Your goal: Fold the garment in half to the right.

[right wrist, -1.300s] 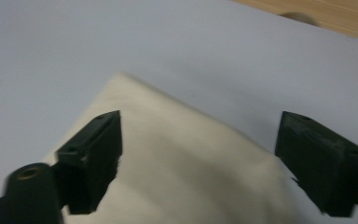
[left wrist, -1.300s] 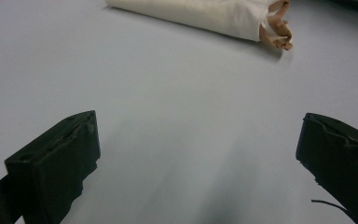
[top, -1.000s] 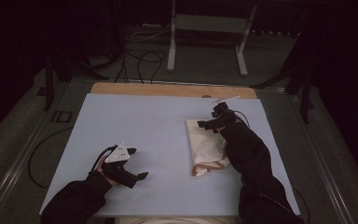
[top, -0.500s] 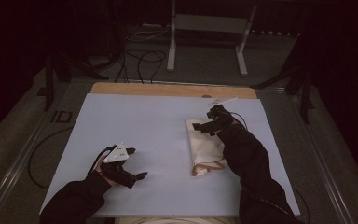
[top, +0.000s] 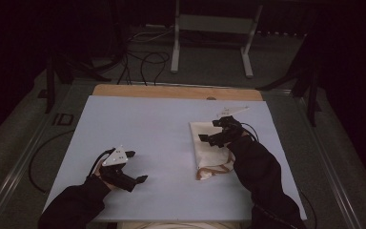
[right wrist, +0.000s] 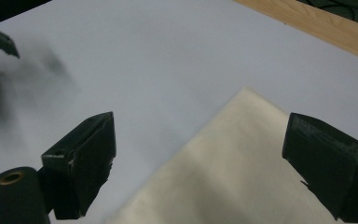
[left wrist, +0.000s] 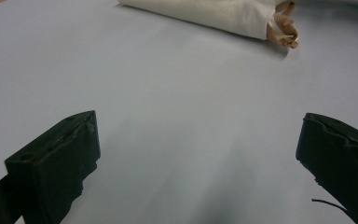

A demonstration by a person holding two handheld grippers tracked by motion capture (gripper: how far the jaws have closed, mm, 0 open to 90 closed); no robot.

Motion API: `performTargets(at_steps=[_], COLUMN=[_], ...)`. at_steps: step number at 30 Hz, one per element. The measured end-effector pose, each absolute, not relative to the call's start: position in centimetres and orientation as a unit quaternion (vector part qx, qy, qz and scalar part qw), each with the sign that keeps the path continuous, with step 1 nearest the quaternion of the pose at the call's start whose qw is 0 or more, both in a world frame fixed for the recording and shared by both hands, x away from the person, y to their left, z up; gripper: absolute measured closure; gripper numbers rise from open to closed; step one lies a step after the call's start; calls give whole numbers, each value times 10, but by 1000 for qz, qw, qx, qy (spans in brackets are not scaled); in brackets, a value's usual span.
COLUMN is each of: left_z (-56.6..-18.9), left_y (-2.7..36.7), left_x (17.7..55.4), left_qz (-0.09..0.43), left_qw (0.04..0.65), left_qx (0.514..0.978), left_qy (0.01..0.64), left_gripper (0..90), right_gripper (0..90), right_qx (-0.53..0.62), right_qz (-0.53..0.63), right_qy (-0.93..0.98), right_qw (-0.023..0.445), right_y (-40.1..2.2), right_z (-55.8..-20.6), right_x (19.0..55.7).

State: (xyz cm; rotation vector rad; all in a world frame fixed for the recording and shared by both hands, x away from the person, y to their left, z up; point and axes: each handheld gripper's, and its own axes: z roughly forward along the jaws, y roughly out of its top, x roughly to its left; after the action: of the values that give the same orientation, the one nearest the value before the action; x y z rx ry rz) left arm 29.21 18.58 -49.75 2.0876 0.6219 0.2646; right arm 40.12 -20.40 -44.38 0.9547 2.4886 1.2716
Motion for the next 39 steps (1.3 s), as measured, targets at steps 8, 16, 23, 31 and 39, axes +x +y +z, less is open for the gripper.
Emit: performTargets(at_steps=[8,16,23,31,39], left_z=[-499,-500,-503,-507,-510], left_y=[192,201,210,218,221], left_x=[292,291,288,285,284], left_qz=[109,112,114,120,125], left_qw=[450,447,439,436,430], left_qx=[847,845,846,844,843], left_qy=[261,270,280,290,296], left_gripper=[1,1,1,1,1], right_gripper=[97,97,97,99,99], right_qx=[328,338,355,371,384], right_qz=[444,439,454,443,431], right_qy=[828,826,809,805,802], right_qw=[97,106,116,132,152], right_y=[-222,-238,-253,-265,-270], right_z=[-449,-465,-476,-491,-502], right_x=[377,358,337,318,295])
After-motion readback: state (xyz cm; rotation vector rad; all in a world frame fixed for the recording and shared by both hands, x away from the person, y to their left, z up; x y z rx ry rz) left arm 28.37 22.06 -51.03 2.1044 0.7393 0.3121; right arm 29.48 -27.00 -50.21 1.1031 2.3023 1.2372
